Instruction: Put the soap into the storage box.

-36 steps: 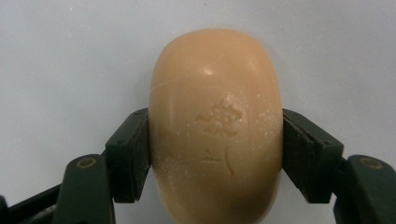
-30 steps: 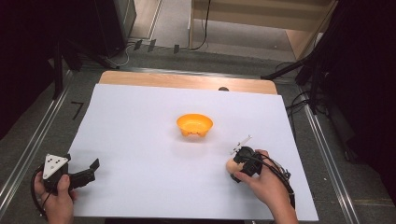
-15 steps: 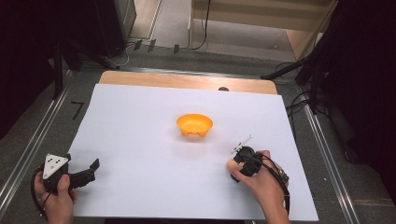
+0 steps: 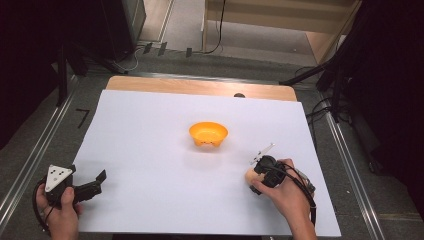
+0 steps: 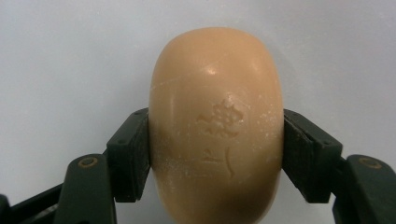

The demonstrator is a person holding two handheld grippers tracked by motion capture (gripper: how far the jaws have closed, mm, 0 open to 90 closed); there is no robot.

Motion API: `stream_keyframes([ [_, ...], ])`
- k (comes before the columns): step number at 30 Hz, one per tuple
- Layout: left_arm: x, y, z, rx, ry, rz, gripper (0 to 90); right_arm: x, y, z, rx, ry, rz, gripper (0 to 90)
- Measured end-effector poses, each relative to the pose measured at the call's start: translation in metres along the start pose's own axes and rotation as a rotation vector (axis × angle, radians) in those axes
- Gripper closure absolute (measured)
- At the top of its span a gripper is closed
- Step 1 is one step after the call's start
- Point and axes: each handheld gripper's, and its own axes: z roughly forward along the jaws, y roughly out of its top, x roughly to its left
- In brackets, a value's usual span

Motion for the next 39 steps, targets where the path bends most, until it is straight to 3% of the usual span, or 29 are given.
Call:
stream_keyframes([
  [8,0.0,0.0,0.0,-0.004,0.003,-0.002,0.1,-0.011,0.0,-0.013,-0.035,0.055,-0.019,33.2],
  [10,0.0,0.0,-0.001,-0.006,0.003,-0.002,0.1,-0.012,0.005,-0.018,-0.024,0.037,-0.044,33.2],
  [18,0.0,0.0,-0.001,-0.008,0.001,-0.008,0.1,-0.019,0.021,-0.029,-0.061,0.066,-0.11,33.2],
  [28,0.0,-0.001,-0.001,-0.019,0.0,-0.01,0.1,-0.02,0.041,-0.033,-0.052,0.051,-0.144,33.2],
  [39,0.0,-0.001,-0.001,-0.018,-0.001,-0.011,0.1,-0.025,0.067,-0.041,-0.066,0.072,-0.206,33.2],
])
